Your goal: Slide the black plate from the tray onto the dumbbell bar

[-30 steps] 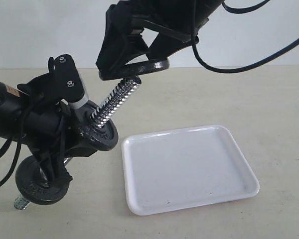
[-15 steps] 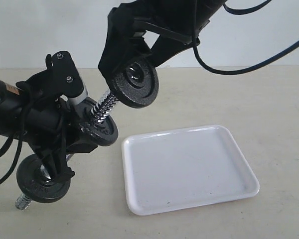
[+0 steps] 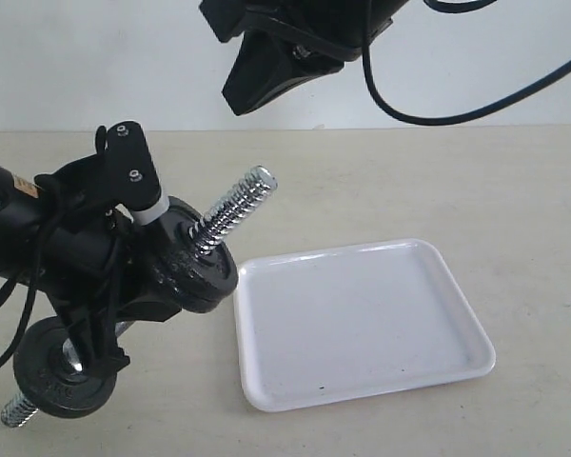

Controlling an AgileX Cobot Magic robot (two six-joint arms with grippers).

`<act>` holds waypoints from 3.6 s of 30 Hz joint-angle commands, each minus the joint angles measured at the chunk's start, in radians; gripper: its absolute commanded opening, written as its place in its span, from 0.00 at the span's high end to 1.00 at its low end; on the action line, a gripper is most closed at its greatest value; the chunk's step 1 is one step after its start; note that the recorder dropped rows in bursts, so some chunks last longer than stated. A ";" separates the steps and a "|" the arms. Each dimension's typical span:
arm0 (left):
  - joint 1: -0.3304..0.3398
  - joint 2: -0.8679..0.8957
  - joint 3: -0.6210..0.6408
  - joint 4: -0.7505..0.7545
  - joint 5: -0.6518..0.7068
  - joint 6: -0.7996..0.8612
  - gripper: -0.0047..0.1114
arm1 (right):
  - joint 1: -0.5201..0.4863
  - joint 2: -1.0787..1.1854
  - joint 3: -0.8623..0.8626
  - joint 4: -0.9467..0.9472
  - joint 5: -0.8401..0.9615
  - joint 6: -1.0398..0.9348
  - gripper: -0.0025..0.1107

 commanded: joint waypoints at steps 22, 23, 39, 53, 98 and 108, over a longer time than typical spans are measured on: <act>0.000 -0.138 -0.045 -0.067 -0.189 0.010 0.92 | -0.003 0.000 -0.004 -0.310 0.047 0.060 0.98; 0.000 -0.138 -0.045 -0.067 -0.191 0.010 0.92 | -0.003 0.000 -0.004 -0.329 0.054 0.069 0.98; 0.000 -0.104 0.002 -0.064 -0.274 0.010 0.92 | -0.003 0.000 -0.004 -0.426 0.140 0.175 0.98; 0.031 0.000 0.002 -0.064 -0.350 -0.002 0.92 | -0.003 0.000 -0.004 -0.443 0.140 0.198 0.98; 0.117 0.179 0.002 -0.071 -0.395 -0.061 0.92 | -0.003 0.000 0.189 -0.325 0.134 0.174 0.98; 0.117 0.246 0.002 -0.071 -0.452 -0.125 0.92 | -0.003 0.000 0.230 -0.313 0.109 0.163 0.98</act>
